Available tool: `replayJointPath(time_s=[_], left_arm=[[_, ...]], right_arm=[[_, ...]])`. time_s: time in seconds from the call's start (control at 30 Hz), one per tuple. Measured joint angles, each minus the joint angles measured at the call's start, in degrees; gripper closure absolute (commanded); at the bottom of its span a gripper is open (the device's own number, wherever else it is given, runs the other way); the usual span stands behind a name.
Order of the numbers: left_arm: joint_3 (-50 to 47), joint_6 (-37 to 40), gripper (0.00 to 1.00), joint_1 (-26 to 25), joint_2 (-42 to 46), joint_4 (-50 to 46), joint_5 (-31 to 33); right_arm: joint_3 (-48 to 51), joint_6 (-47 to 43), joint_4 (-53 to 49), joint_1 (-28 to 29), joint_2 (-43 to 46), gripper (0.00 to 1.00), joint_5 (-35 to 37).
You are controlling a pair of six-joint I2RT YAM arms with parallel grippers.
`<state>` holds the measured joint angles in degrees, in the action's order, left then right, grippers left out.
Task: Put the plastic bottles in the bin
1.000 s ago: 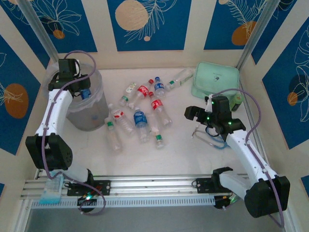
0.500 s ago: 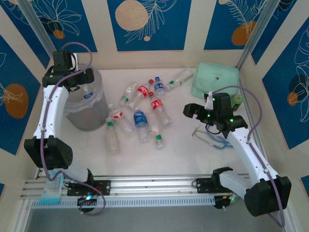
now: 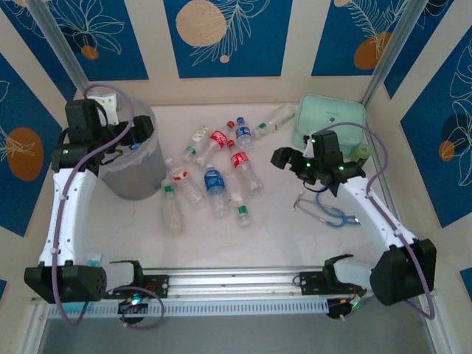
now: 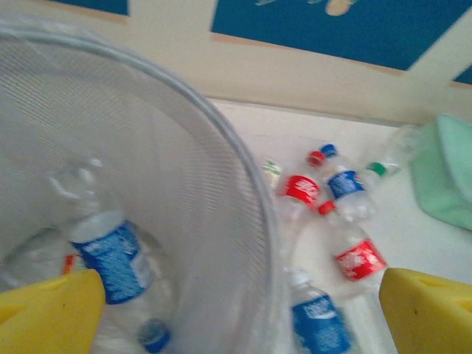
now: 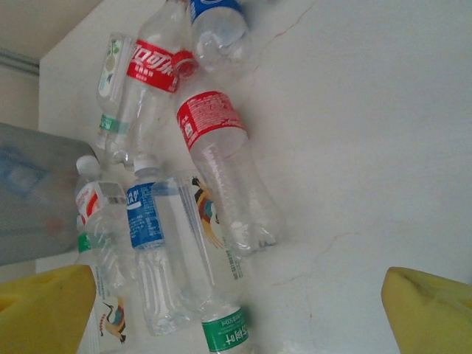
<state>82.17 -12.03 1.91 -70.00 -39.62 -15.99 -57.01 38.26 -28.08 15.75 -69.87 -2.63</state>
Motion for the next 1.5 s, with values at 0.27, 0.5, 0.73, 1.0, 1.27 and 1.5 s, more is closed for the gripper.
replayJointPath(time_s=[0.27,0.5,0.73,1.0,1.27,1.5], left_arm=[[-5.29,-2.58,0.06,-8.41,11.76,-3.13,3.26],[-14.45,-9.14,0.10,-15.02,22.95,-1.79,7.52],[-21.09,-15.04,0.10,-26.84,20.74,0.61,11.76],[-21.20,-16.11,0.08,-32.61,15.41,5.27,15.30],[-22.32,-17.35,0.08,-33.35,12.39,8.79,15.69],[-25.66,-20.55,0.02,-33.46,12.28,17.11,12.55]], right_arm=[[-11.45,-13.97,-6.08,4.59,-13.55,0.15,1.60],[-17.11,-21.62,-10.56,10.47,-25.99,0.16,4.24],[-21.11,-23.06,-11.80,14.99,-35.21,0.30,7.98],[-21.42,-23.19,-10.82,12.68,-38.29,0.24,8.66],[-21.29,-23.54,-9.46,10.80,-40.17,0.45,7.48],[-17.90,-25.46,-12.22,10.16,-32.61,0.54,6.23]])
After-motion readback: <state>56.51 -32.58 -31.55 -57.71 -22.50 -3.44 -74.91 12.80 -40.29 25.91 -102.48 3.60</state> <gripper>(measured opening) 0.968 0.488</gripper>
